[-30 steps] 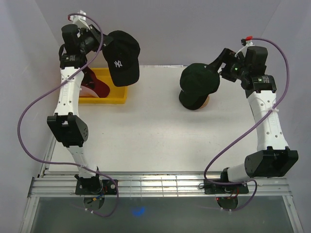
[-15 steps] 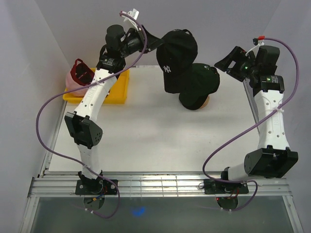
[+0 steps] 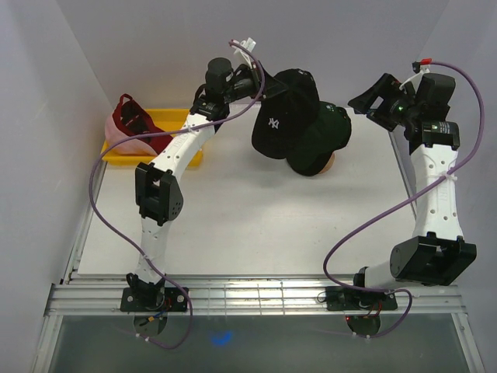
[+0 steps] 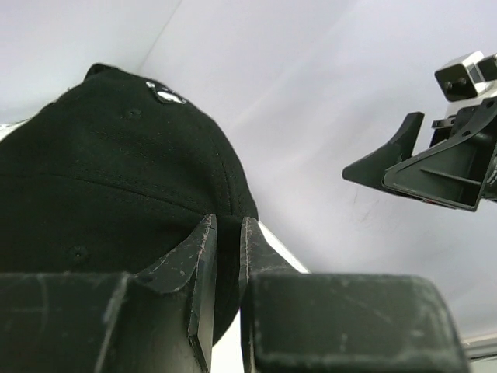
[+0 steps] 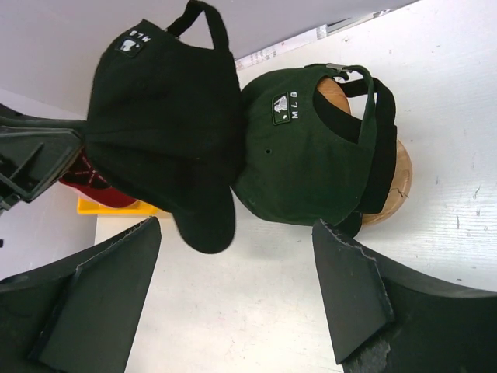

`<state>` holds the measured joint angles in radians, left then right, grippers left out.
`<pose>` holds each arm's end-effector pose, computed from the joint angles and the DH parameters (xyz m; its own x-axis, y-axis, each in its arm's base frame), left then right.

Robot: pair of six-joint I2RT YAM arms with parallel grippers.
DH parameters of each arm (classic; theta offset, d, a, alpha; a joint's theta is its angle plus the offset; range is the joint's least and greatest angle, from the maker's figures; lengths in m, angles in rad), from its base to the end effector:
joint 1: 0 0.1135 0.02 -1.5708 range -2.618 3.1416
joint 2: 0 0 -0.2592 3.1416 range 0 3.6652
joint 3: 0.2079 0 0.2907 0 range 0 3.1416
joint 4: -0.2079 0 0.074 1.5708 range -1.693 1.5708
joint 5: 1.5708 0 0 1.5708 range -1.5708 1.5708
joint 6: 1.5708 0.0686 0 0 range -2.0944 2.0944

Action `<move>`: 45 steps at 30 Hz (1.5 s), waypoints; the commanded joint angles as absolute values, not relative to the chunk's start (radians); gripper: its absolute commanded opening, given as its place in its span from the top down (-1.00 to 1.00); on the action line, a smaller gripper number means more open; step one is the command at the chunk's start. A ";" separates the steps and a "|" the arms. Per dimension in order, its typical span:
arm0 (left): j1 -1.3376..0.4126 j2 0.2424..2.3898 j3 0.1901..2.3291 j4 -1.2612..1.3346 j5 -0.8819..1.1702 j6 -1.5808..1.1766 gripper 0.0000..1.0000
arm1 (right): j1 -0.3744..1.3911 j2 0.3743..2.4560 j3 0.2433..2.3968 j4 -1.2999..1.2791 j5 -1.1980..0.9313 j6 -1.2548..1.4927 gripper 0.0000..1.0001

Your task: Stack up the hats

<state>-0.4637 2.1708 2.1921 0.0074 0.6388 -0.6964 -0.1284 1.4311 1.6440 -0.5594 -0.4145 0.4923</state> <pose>0.4991 -0.2953 0.3972 -0.5526 -0.2994 -0.7778 0.7009 0.3381 -0.6281 0.3783 -0.0210 0.4425 -0.4190 0.4903 -0.7642 -0.0686 0.8222 0.5651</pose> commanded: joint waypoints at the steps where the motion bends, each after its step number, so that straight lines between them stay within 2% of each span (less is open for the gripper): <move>1: -0.485 2.143 2.200 0.132 0.673 -0.718 1.00 | -0.137 1.407 1.681 -0.549 -0.439 0.500 -0.68; 13: -0.486 2.171 2.207 0.190 0.725 -0.750 1.00 | -0.144 1.401 1.672 -0.542 -0.451 0.500 -0.68; 23: -0.486 2.359 2.365 0.253 0.962 -0.834 1.00 | -0.144 1.396 1.674 -0.535 -0.456 0.509 -0.68; 36: -0.480 2.405 2.353 0.279 1.014 -0.842 1.00 | -0.144 1.399 1.664 -0.525 -0.459 0.511 -0.68; 45: -0.480 2.462 2.418 0.321 1.054 -0.886 1.00 | -0.144 1.407 1.634 -0.508 -0.446 0.511 -0.67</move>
